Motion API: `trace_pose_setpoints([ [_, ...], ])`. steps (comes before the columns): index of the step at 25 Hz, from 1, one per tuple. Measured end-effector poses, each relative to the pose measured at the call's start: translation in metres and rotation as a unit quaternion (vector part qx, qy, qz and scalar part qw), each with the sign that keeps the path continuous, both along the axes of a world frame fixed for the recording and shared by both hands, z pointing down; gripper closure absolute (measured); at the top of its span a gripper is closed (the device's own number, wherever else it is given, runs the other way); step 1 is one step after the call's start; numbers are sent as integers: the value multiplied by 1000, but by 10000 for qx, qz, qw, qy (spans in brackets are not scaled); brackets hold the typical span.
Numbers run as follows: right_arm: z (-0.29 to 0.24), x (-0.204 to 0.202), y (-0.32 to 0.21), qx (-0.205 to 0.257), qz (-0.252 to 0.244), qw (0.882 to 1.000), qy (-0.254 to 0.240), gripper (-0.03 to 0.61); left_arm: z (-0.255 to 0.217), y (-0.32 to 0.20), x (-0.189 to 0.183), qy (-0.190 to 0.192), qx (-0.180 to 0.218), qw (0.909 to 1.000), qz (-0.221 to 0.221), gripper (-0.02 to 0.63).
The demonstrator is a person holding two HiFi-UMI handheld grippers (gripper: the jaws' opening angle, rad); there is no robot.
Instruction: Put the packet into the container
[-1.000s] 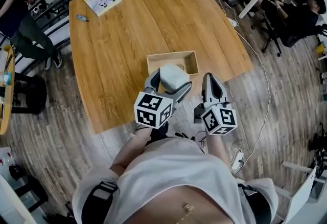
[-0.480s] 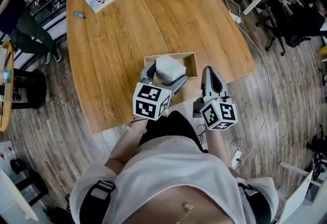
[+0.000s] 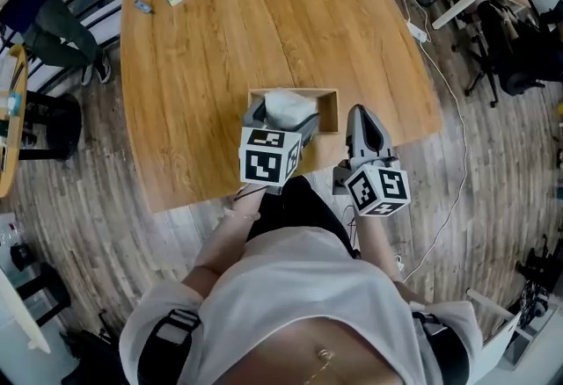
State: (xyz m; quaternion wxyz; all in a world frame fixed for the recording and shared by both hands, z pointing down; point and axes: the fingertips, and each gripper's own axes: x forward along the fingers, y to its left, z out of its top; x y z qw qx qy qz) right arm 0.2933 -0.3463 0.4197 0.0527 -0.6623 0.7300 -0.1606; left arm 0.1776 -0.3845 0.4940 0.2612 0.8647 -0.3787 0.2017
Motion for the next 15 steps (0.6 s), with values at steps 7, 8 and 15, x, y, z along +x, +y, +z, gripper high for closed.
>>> trace_pose_setpoints([
  [7,7,6,-16,-113,-212,9997,-37,566,25,-10,-1,-569,-516,9952,-602,143],
  [8,8,5,-20,-117,-248,9996,-42,566,29,-12,0,-639,-582,9942,-645,143],
  [15,13,8,-45,-225,-426,9988,-90,567,48,-24,-5,-890,-1141,9846,-979,143],
])
